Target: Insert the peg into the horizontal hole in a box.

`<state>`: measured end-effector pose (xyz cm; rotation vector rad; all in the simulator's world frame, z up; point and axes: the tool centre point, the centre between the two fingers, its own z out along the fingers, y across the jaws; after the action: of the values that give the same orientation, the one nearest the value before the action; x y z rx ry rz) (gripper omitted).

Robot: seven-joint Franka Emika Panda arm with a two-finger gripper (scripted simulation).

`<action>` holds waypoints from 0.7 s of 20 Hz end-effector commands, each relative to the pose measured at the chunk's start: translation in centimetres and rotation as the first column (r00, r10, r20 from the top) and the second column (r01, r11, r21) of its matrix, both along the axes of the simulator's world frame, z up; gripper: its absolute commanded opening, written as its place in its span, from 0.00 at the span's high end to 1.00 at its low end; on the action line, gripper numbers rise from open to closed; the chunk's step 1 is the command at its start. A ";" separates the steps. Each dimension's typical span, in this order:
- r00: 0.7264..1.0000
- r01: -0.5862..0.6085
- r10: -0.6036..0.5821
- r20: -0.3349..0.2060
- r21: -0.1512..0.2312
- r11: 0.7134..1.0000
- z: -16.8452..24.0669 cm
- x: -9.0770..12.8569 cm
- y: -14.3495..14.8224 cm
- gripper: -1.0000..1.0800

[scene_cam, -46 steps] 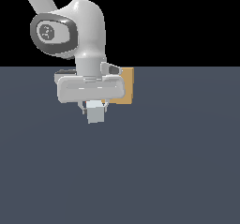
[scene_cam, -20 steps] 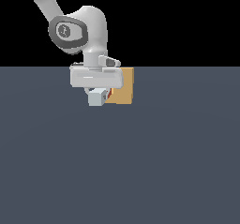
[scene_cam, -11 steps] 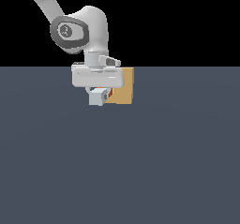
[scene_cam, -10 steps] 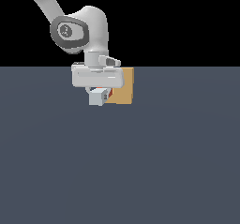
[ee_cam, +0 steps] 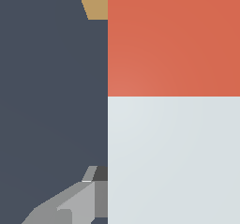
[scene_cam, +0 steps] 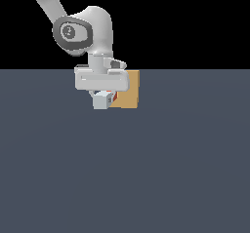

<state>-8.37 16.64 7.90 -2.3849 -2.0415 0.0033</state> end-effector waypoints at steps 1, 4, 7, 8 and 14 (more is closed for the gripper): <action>1.000 0.000 0.000 0.002 0.001 1.000 0.1 0.1 0.2 1.00; 1.000 0.000 0.000 0.003 0.001 1.000 0.1 0.2 1.0 1.00; 1.000 0.000 0.000 0.003 0.001 1.000 0.2 0.4 2.6 1.00; 1.000 0.000 0.000 0.003 0.001 1.000 0.2 0.5 3.3 1.00; 1.000 0.000 0.000 0.006 0.002 1.000 0.3 1.2 7.5 1.00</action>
<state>-7.50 23.16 7.94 -2.3842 -2.0428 0.0019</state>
